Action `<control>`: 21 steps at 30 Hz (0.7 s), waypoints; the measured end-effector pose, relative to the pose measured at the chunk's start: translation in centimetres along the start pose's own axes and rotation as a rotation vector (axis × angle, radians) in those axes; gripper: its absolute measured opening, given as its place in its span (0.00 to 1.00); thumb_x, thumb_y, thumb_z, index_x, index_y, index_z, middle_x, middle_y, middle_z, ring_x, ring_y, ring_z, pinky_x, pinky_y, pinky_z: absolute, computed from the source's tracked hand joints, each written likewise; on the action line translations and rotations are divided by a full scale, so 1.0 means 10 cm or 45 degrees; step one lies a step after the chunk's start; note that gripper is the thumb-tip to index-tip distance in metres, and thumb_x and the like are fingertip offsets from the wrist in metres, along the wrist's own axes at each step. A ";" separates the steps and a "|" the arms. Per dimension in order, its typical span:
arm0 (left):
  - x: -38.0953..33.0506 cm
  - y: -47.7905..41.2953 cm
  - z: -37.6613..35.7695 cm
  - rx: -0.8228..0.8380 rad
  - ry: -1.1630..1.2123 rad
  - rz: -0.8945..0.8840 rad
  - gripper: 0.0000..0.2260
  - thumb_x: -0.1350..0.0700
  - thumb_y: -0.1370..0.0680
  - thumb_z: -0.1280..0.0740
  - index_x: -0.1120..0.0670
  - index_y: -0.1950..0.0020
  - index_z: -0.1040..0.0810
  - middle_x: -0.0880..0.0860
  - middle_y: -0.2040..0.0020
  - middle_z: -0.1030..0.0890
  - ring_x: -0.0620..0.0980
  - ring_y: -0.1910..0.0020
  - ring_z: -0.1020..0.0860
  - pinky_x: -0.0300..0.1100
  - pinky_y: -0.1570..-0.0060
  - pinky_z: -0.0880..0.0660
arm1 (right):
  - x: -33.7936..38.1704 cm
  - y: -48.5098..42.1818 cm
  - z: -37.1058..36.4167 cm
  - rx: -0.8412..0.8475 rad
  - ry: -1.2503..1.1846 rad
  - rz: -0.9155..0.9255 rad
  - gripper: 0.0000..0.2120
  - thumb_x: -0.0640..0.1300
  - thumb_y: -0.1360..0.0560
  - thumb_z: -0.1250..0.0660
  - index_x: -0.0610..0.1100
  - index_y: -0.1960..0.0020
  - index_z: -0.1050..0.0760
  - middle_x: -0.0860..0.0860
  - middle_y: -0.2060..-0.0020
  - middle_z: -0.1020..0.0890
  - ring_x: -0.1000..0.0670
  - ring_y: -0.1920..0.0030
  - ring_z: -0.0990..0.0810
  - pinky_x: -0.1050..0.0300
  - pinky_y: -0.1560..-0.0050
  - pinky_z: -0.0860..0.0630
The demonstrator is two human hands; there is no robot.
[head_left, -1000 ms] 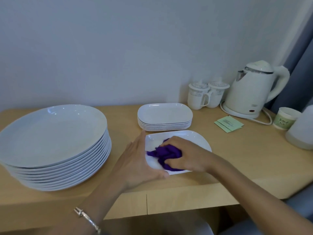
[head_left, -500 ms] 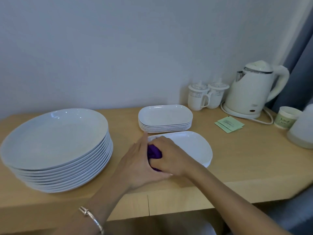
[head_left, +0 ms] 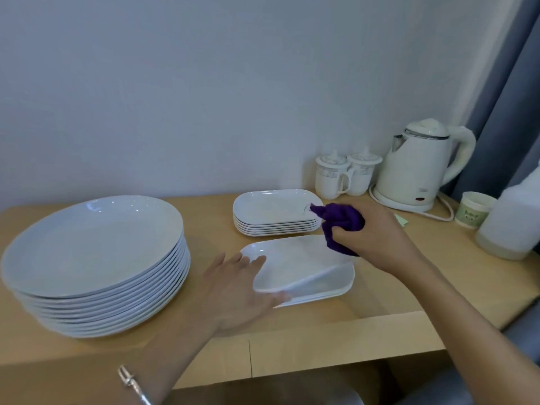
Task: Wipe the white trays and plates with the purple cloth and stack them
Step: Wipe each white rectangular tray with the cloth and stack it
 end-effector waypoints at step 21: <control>0.12 -0.48 -0.10 -0.371 0.818 0.484 0.19 0.46 0.19 0.46 0.51 0.30 0.34 0.56 0.37 0.32 0.56 0.34 0.35 0.48 0.36 0.36 | -0.13 0.17 -0.51 0.065 -0.059 0.038 0.09 0.41 0.32 0.31 0.40 0.52 0.23 0.49 0.58 0.21 0.54 0.56 0.27 0.59 0.55 0.28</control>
Point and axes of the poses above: each hand's wrist, its own y-axis away from the middle knuckle, its own z-axis out of the back of the hand, x = y × z, the point moved 5 cm from there along -y, towards the middle knuckle
